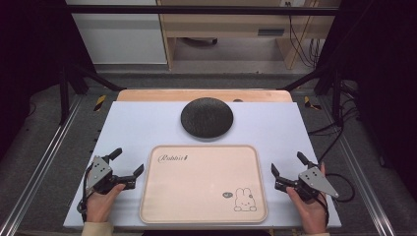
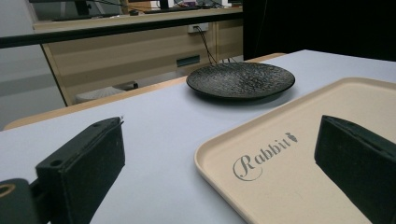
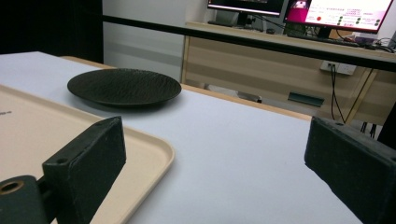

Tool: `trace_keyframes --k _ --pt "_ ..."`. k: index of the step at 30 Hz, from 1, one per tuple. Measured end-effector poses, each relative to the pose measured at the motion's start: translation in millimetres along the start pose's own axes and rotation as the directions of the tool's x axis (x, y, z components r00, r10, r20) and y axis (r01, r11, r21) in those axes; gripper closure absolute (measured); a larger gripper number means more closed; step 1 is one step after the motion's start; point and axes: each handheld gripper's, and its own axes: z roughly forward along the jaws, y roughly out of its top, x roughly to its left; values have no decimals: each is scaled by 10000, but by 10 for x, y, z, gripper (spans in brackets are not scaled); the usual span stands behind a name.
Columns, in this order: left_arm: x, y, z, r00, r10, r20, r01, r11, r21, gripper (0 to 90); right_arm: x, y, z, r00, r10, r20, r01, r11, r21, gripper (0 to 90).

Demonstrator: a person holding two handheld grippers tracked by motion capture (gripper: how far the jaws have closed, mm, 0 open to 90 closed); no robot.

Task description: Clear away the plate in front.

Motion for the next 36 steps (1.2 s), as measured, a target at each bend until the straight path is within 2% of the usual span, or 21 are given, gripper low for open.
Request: trace_keyframes --k 1,3,6,9,10,12,15,16,18,20,22,23,24,25,26,27,28,29,32,33,36 --pt "0 0 0 10000 0 0 0 10000 0 10 -3 5 -4 10000 -11 29 11 10000 -24 57" --pt "-11 -5 12 9993 377 -11 -377 9993 35 14 -4 16 -11 10000 -4 80 4 10000 -62 56" --pt "-21 -9 20 9990 428 113 -429 9990 103 21 -6 15 -11 9999 9 104 -9 10000 -40 56" --pt "-35 -14 54 9978 395 524 -421 9979 500 24 -4 10 -10 9999 37 121 -37 10000 7 56" --pt "-50 11 84 9946 635 819 -698 9946 767 38 -4 11 -10 9999 40 133 -40 10000 16 56" --pt "-57 40 102 9929 764 911 -840 9930 829 61 -4 14 -15 9999 80 143 -80 10000 -4 56" --pt "-57 175 176 9907 1020 905 -1089 9912 747 61 -4 18 -12 9998 89 160 -89 10000 -4 56" --pt "-44 284 258 9868 1407 801 -1479 9847 922 61 -3 20 -10 9999 48 155 -48 10000 -6 56" --pt "-34 342 313 9855 1472 842 -1553 9829 988 61 2 29 -12 9999 29 143 -28 10000 -27 56" --pt "-39 470 440 9788 1773 1029 -1890 9747 1190 63 5 35 -16 9999 23 147 -23 10000 -40 56" --pt "-72 600 577 9640 2334 1272 -2490 9604 1251 112 13 46 -17 9998 76 186 -76 10000 -27 56" --pt "-109 727 721 9501 2755 1464 -2950 9460 1344 118 30 51 -13 9999 39 145 -39 10000 -1 53" --pt "-109 727 721 9501 2755 1464 -2950 9460 1344 118 30 51 -13 9999 39 145 -39 10000 -1 53" --pt "-136 799 811 9379 3057 1643 -3291 9335 1420 118 42 53 -10 9999 -17 132 16 10000 30 53" --pt "-156 838 865 9306 3246 1694 -3495 9254 1469 113 57 55 -7 9999 -75 120 75 10000 60 51" --pt "-187 900 954 9178 3520 1835 -3809 9112 1568 110 67 58 -8 9999 -89 79 89 9999 84 51" --pt "-206 932 1006 9105 3661 1922 -3973 9033 1618 110 83 60 -6 9999 -123 37 122 9999 118 51" --pt "-228 972 1072 8996 3887 1992 -4221 8910 1673 110 93 60 -7 9999 -165 25 165 9998 139 51" --pt "-269 1052 1242 8740 4307 2251 -4725 8614 1862 108 131 56 -6 9997 -223 -91 224 9996 191 51" --pt "-279 1077 1312 8625 4468 2375 -4931 8475 1966 108 154 55 -5 9995 -273 -149 277 9994 209 51" --pt "-289 1121 1459 8374 4819 2579 -5366 8146 2201 109 181 57 -14 9993 -324 -190 328 9992 229 51"
